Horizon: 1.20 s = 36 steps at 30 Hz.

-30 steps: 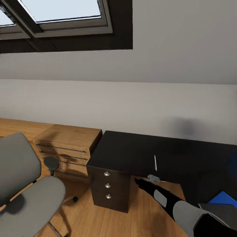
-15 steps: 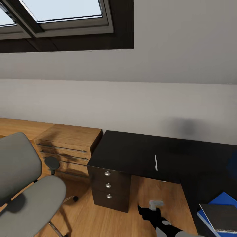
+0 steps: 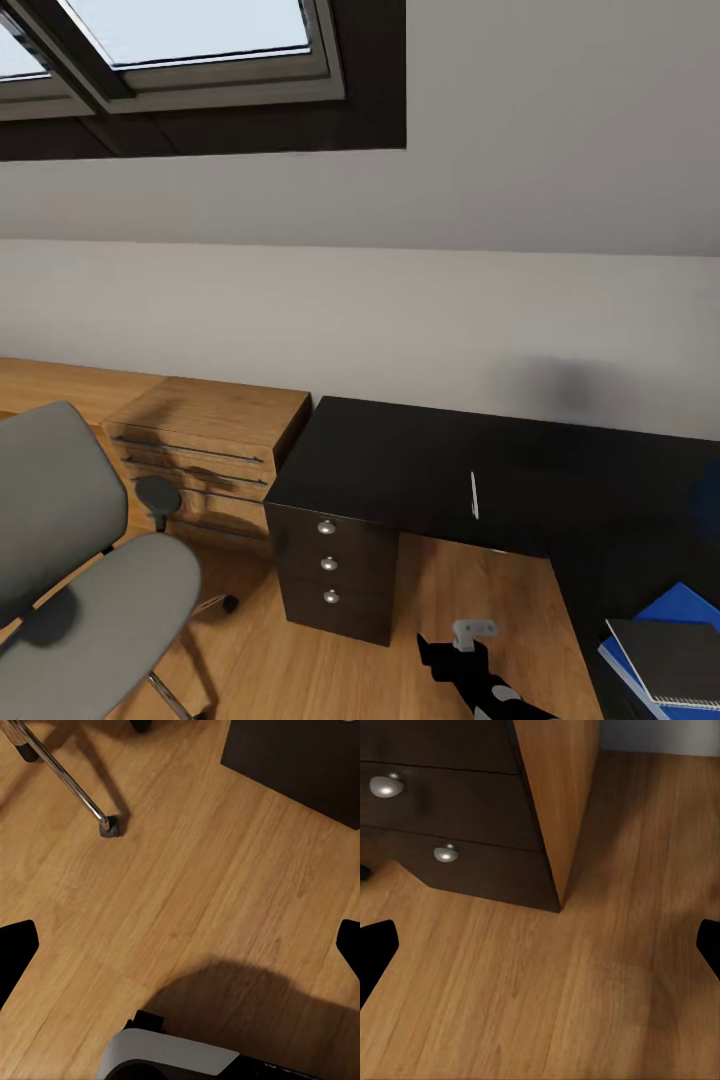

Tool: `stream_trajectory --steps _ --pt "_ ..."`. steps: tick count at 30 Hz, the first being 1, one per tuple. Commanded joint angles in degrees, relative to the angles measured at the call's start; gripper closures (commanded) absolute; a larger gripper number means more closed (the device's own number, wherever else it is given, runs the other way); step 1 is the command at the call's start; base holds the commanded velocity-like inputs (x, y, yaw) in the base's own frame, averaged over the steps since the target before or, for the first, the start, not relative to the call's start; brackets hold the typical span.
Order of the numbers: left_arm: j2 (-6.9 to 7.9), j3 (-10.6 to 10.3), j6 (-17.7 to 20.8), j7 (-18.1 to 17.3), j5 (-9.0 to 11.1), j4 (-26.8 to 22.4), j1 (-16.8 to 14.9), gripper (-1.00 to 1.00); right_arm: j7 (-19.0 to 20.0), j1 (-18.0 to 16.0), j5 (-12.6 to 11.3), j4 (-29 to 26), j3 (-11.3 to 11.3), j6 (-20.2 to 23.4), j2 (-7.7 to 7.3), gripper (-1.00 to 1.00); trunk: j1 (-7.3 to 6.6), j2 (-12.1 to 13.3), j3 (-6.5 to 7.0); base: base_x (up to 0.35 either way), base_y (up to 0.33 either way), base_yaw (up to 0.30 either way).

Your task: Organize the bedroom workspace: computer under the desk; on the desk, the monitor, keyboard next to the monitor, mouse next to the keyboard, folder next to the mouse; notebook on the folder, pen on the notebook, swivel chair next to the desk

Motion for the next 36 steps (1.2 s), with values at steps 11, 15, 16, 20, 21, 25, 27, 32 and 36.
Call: stream_trajectory --steps 11,15,16,20,21,25,27,32,36 --pt "0.07 -0.4 -0.1 0.5 0.2 -0.1 0.0 -1.00 0.3 0.0 -0.6 0.2 0.2 -2.8 0.29 -1.00 0.01 -0.1 -0.07 0.000 0.000 -0.095" --pt "0.03 -0.4 -0.1 0.5 0.2 -0.1 0.0 -1.00 0.3 0.0 -0.6 0.2 0.1 -3.7 0.19 -1.00 0.01 -0.1 -0.07 0.000 0.019 -0.179" --pt "0.02 -0.4 -0.1 0.5 0.2 -0.1 0.0 -1.00 0.3 0.0 -0.6 0.2 0.1 -3.9 0.16 -1.00 0.01 -0.1 -0.07 0.000 0.014 -0.109" --pt "0.00 -0.4 -0.1 0.5 0.3 -0.1 0.0 -1.00 0.3 0.0 -0.5 0.2 0.1 -4.3 0.01 -1.00 0.01 -0.1 -0.07 0.000 0.008 -0.064" --pt "0.00 -0.4 -0.1 0.5 0.3 -0.1 0.0 -1.00 0.3 0.1 -0.5 0.2 0.0 -4.3 -0.04 -1.00 0.01 -0.1 -0.07 0.000 0.005 -0.036" --pt "-0.01 -0.4 -0.1 0.5 0.3 -0.1 0.0 -1.00 0.3 0.3 -0.5 0.2 0.0 -4.4 -0.20 -1.00 0.01 -0.1 -0.07 0.000 0.003 -0.021" --pt "-0.01 -0.4 -0.1 0.5 0.3 -0.1 0.0 -1.00 0.3 0.5 -0.5 0.2 0.0 -4.5 -0.24 -1.00 0.01 -0.1 -0.07 0.000 0.001 -0.011" --pt "-0.01 -0.4 -0.1 0.5 0.3 -0.1 0.0 -1.00 0.3 0.8 -0.5 0.2 0.0 -4.5 -0.24 -1.00 0.01 -0.1 -0.07 0.000 0.001 -0.005" --pt "-0.01 -0.4 -0.1 0.5 0.3 -0.1 0.0 -1.00 0.3 0.9 -0.6 0.2 0.0 -4.6 -0.22 -1.00 0.01 -0.1 -0.12 0.000 0.000 -0.041"
